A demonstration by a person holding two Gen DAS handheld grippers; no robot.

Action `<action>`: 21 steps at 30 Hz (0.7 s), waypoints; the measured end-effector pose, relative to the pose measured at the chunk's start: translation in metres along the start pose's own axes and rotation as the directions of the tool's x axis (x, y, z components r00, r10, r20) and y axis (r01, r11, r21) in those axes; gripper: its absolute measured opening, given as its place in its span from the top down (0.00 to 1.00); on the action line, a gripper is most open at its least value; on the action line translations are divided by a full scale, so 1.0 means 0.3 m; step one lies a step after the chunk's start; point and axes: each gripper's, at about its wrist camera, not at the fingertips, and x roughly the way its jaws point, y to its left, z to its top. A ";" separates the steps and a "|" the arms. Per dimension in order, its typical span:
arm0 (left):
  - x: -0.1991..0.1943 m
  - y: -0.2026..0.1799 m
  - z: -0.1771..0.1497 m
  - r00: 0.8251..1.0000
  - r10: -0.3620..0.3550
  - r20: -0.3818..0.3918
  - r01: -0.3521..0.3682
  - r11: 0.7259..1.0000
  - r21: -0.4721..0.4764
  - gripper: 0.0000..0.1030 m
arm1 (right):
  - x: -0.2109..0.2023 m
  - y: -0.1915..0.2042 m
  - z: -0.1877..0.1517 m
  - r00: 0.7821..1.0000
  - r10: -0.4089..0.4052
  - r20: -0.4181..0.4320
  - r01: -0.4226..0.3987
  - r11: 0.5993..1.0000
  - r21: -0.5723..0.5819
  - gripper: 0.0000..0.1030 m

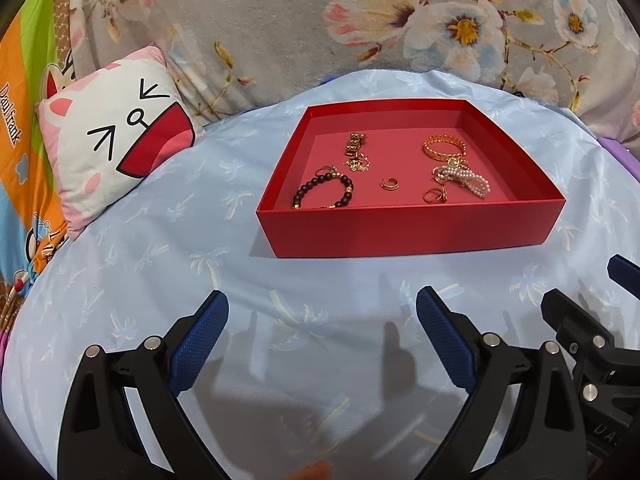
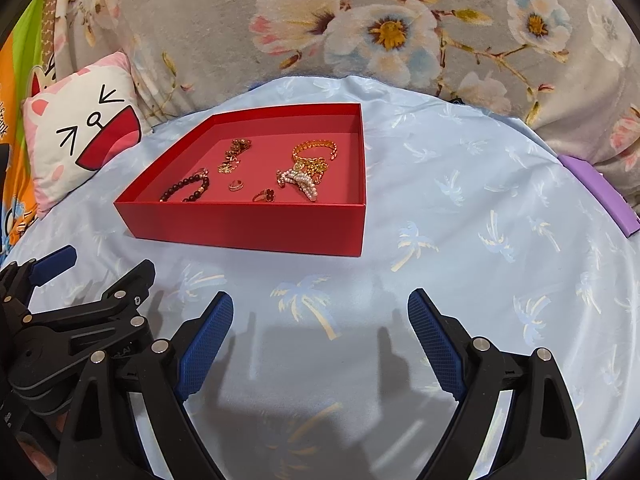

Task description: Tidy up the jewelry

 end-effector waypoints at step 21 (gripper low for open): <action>-0.009 0.006 0.000 1.000 0.016 0.013 -0.016 1.000 -0.008 0.10 | -0.015 0.014 0.002 0.999 -0.026 0.025 0.027 0.999 -0.019 0.16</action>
